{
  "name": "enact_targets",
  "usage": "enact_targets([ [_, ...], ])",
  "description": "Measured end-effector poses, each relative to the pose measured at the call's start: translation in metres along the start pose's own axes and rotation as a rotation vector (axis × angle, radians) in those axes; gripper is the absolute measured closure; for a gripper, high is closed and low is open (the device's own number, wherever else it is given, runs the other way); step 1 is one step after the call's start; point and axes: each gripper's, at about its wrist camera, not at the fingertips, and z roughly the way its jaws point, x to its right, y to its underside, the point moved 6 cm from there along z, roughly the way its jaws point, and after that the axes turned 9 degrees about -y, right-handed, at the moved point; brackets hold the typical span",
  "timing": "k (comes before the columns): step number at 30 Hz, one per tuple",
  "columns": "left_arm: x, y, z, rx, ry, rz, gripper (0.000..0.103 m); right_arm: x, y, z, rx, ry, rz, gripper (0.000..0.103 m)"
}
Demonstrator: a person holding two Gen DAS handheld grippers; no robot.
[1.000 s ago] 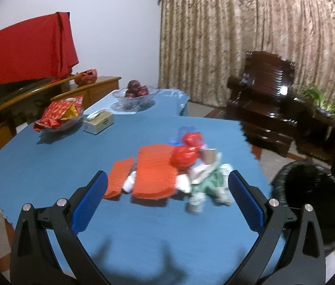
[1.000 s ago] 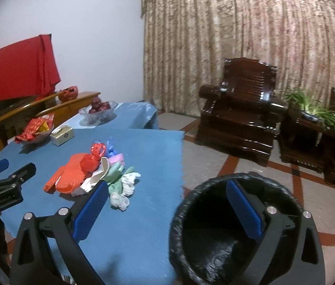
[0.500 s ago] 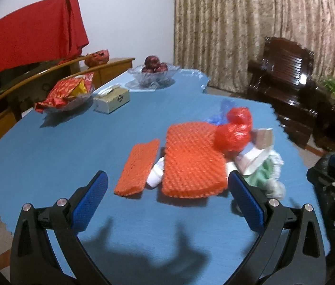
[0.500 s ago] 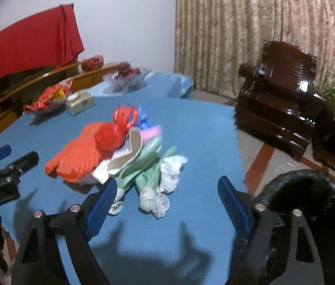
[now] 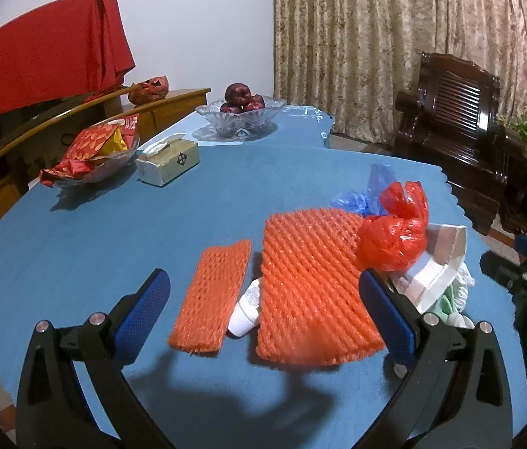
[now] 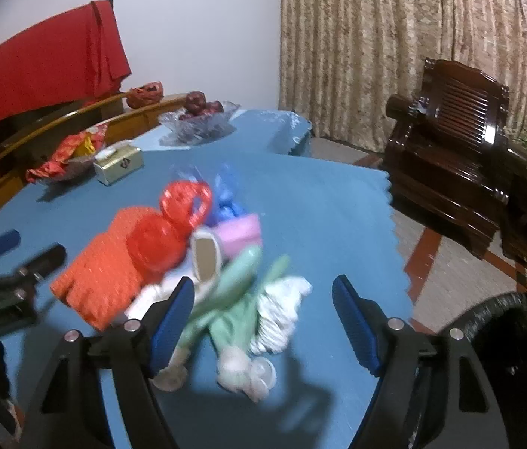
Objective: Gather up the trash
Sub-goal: 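Move both tools toward the pile of trash on the table, then grasp the red plastic bag with the right gripper while the left gripper grasps the orange foam net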
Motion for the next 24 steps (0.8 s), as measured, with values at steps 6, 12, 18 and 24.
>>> enact_targets([
  [6,-0.026,0.003,0.014,-0.023,-0.058,-0.019,0.005,-0.029,-0.021,0.008,0.026,-0.080,-0.009,0.043],
  [12,-0.062,-0.003,0.020,-0.025,-0.110,-0.047,0.005,-0.062,-0.028,0.020,0.027,-0.142,-0.038,0.054],
  [18,-0.067,-0.006,0.026,-0.027,-0.102,-0.066,0.005,-0.069,-0.017,0.051,-0.034,-0.123,-0.030,0.057],
  [24,-0.063,-0.006,0.031,-0.026,-0.099,-0.063,0.005,-0.062,-0.016,0.069,-0.051,-0.124,-0.013,0.063],
])
